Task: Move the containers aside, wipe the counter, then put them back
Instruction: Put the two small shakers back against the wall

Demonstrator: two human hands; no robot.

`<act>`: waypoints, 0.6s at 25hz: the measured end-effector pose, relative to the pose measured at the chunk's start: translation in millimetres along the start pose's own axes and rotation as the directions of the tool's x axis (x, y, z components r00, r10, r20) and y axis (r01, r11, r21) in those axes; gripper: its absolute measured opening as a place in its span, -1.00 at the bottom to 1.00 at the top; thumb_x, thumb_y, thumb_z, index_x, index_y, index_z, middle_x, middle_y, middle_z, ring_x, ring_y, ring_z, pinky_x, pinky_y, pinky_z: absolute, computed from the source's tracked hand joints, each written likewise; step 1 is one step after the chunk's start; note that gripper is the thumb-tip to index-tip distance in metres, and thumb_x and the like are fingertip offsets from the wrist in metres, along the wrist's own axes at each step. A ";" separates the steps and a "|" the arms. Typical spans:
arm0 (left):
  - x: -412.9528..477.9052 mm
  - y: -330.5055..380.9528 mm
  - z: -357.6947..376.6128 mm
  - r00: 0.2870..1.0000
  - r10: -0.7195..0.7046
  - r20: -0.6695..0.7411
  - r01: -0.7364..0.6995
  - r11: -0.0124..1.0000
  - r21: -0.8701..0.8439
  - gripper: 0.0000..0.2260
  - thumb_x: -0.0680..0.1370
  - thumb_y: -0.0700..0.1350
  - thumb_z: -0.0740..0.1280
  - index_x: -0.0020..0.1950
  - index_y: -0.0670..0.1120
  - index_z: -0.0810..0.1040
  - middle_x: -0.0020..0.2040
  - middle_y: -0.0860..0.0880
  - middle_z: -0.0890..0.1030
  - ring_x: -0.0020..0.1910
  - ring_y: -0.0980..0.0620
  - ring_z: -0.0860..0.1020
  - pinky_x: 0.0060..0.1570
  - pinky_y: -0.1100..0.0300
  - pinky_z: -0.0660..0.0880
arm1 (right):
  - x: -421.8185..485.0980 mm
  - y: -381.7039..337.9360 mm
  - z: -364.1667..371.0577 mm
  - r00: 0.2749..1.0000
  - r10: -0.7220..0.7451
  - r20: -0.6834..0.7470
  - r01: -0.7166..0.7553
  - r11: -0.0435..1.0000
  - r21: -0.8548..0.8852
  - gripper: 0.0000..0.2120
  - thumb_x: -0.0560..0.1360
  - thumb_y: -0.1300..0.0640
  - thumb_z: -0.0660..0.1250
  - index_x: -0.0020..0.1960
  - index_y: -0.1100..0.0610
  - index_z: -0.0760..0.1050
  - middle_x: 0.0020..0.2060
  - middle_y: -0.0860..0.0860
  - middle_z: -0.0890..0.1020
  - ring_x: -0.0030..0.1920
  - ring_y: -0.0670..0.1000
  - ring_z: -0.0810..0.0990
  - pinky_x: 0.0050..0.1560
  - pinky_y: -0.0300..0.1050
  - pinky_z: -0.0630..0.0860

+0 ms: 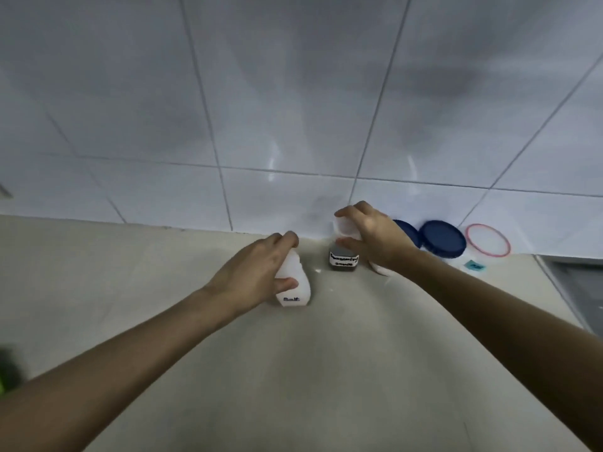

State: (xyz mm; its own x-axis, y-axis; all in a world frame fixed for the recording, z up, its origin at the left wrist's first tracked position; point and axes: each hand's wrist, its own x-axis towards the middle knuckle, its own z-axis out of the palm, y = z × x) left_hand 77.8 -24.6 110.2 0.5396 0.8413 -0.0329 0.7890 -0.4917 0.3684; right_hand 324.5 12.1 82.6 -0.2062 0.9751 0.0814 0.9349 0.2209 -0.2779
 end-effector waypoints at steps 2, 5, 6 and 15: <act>37.1 20.3 9.1 0.998 -0.036 -0.056 0.037 0.999 0.023 -0.60 0.46 -0.03 0.42 0.19 -0.06 0.33 0.13 -0.07 0.51 0.03 -0.11 0.50 -0.02 0.06 0.45 | 4.7 18.4 -3.1 1.000 0.003 0.007 -0.003 0.999 -0.038 -0.50 0.46 0.00 0.40 0.33 0.09 0.38 0.21 0.15 0.47 0.09 0.24 0.53 0.05 0.05 0.50; 85.9 38.0 20.1 0.990 -0.084 -0.114 0.090 0.995 0.044 -0.60 0.43 -0.08 0.45 0.15 -0.10 0.35 0.12 -0.13 0.52 0.03 -0.18 0.52 -0.05 0.01 0.47 | 6.2 34.8 0.0 1.000 0.017 -0.017 -0.018 0.999 -0.044 -0.51 0.46 0.04 0.38 0.34 0.11 0.36 0.21 0.18 0.46 0.08 0.25 0.53 0.05 0.08 0.51; 98.1 41.2 24.7 0.988 -0.092 -0.123 0.099 0.994 0.048 -0.59 0.43 -0.09 0.46 0.16 -0.12 0.35 0.12 -0.15 0.52 0.04 -0.19 0.52 -0.05 0.00 0.46 | 6.0 37.7 0.8 0.999 0.031 -0.024 -0.032 0.999 -0.039 -0.51 0.47 0.06 0.38 0.34 0.12 0.35 0.21 0.19 0.45 0.07 0.26 0.53 0.04 0.06 0.51; 143.1 49.7 51.1 0.978 -0.095 -0.186 0.111 0.991 0.074 -0.55 0.44 -0.09 0.45 0.24 -0.14 0.37 0.18 -0.18 0.45 0.12 -0.21 0.50 0.07 0.00 0.47 | 0.1 52.8 -5.5 0.999 0.050 0.019 -0.051 0.996 0.072 -0.46 0.52 0.11 0.32 0.46 0.06 0.25 0.39 0.13 0.34 0.26 0.18 0.45 0.22 -0.01 0.43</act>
State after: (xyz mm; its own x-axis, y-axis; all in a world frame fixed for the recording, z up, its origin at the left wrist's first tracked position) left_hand 209.3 59.9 76.3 0.3979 0.9113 0.1058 0.8635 -0.4109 0.2924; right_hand 375.4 23.8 73.2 -0.1643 0.9852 0.0495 0.9212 0.1712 -0.3494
